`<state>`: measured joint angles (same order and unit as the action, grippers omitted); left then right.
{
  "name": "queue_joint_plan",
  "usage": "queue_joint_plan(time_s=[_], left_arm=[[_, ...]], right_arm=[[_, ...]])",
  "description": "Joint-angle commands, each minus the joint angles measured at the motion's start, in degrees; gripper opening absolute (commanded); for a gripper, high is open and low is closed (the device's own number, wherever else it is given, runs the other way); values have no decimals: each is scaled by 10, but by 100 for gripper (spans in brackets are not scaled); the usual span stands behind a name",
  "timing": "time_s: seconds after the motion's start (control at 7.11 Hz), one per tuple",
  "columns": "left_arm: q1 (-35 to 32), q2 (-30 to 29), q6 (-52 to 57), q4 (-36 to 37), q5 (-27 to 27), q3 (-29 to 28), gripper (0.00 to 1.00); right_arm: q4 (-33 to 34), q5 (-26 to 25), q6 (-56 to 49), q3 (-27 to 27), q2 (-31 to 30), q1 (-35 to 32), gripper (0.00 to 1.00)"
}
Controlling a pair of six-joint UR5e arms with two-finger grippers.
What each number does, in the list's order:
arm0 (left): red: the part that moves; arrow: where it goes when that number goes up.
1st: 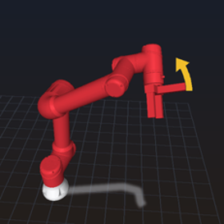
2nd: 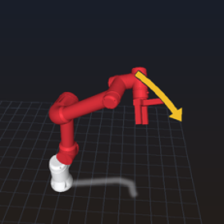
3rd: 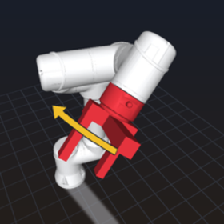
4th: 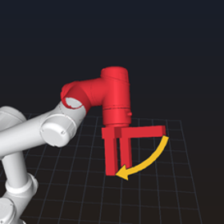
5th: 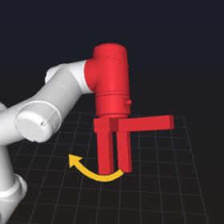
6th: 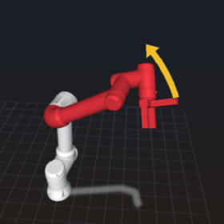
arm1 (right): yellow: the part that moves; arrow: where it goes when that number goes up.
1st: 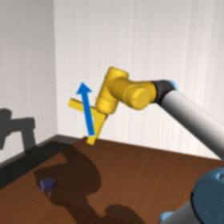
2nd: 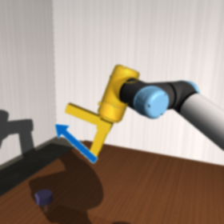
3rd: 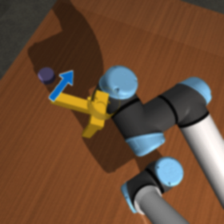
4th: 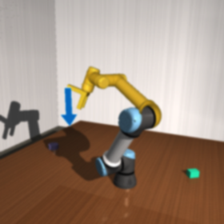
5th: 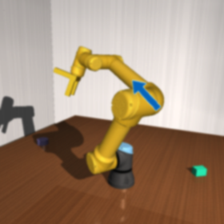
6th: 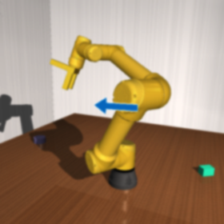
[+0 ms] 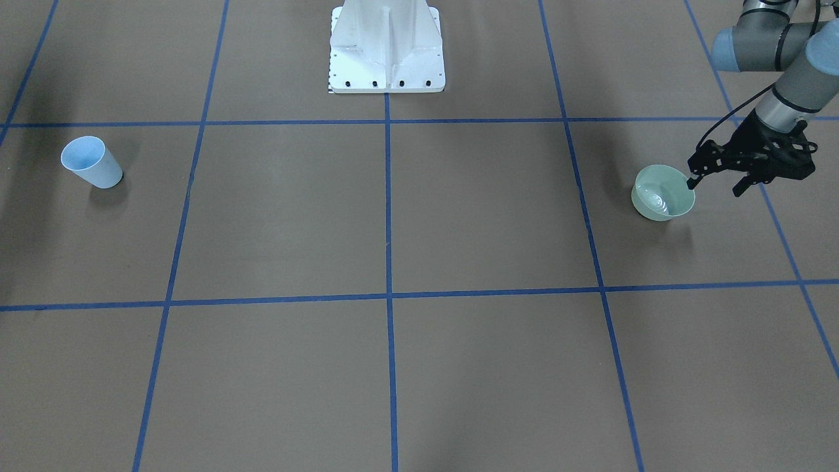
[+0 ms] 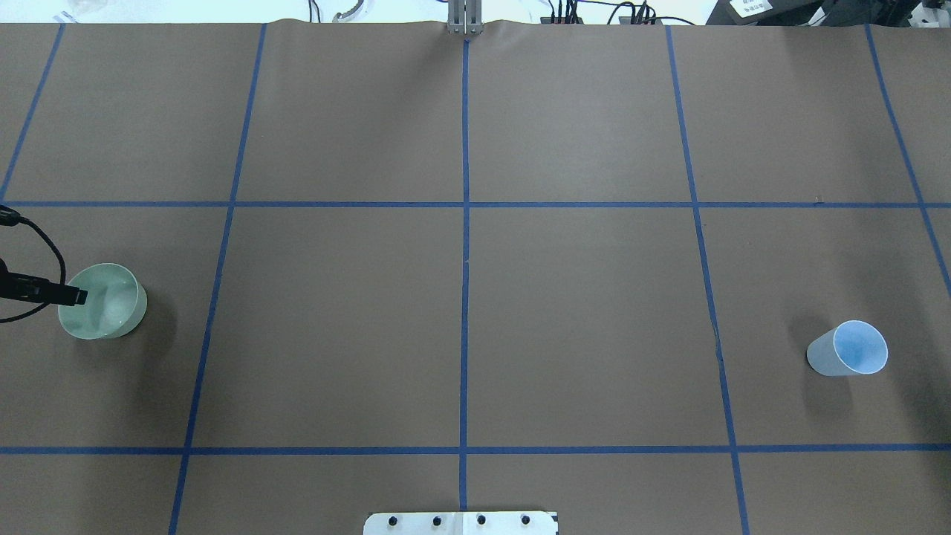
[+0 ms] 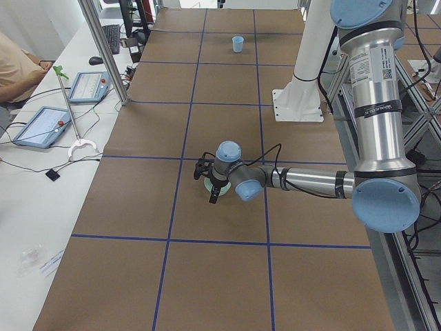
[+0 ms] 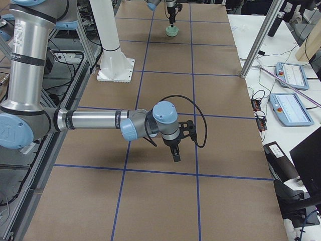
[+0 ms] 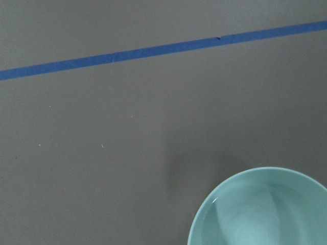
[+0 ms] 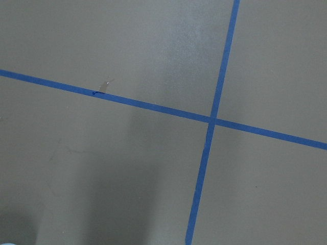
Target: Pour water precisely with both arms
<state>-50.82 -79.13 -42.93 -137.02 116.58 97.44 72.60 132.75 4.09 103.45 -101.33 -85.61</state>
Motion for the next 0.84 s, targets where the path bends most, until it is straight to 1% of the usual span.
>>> queue_joint_plan(time_s=[0.0,0.14,0.28,0.42,0.56,0.7], left_arm=[[12,-1,3,-29,-4,-18,0],[12,0,3,-52,-4,-24,0],[11,-2,2,-54,4,-19,0],[11,-8,0,-51,23,-12,0],[8,-18,0,-50,64,-5,0],[8,-45,-8,-44,66,-5,0]], right_arm=[[0,-1,0,0,0,0,100],[-1,-2,-2,-1,0,0,100],[-1,-2,-1,-1,1,0,100],[0,-2,0,-1,1,0,100],[0,-2,1,-1,2,0,100],[0,-2,0,-1,2,0,100]])
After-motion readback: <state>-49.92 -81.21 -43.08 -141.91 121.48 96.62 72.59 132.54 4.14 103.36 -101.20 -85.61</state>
